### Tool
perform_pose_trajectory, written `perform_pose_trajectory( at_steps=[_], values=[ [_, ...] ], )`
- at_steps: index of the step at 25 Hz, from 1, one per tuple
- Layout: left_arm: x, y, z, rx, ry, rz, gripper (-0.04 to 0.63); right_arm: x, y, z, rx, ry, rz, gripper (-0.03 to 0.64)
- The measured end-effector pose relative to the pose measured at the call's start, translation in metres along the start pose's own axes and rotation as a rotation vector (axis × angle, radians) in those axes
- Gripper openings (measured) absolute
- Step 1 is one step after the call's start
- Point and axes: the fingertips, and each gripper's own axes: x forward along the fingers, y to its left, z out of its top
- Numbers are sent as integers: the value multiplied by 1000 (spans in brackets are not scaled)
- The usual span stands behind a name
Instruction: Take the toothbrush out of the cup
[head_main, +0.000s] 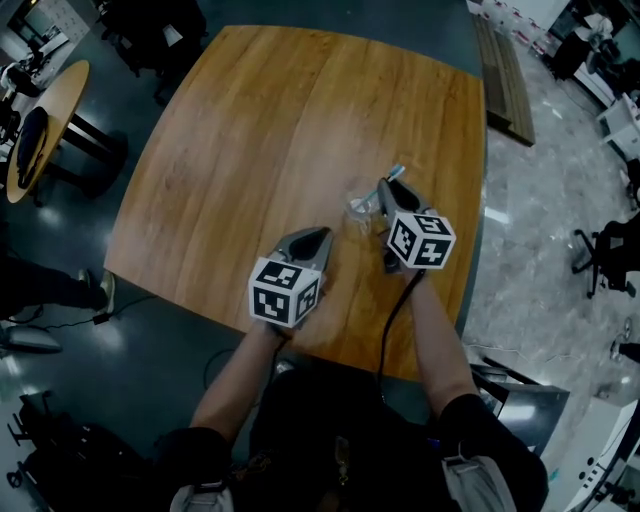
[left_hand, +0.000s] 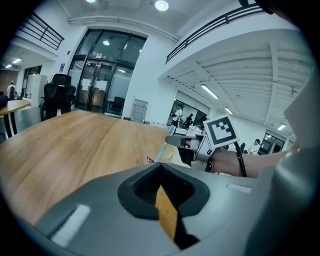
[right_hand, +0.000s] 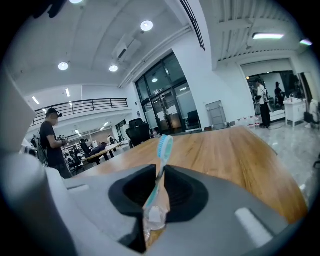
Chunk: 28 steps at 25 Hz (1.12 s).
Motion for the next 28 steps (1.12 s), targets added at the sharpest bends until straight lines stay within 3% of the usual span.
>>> perform_pose_trajectory(
  at_steps=[7, 11, 15, 20, 28],
  values=[
    [-16, -9, -3, 1, -23, -14, 8, -22, 15, 15, -29, -61, 14, 28],
    [-44, -17, -1, 20, -71, -25, 8, -58, 42, 37, -47, -176, 14, 28],
    [-89, -28, 1, 42, -126, -43, 6, -106, 84, 55, -77, -277, 12, 28],
    [-153, -52, 4, 88, -198, -73, 8, -161, 133, 60, -117, -326, 2, 28],
    [-271, -84, -18, 135, -279, -118, 7, -249, 232, 32, -151, -366, 4, 28]
  ],
)
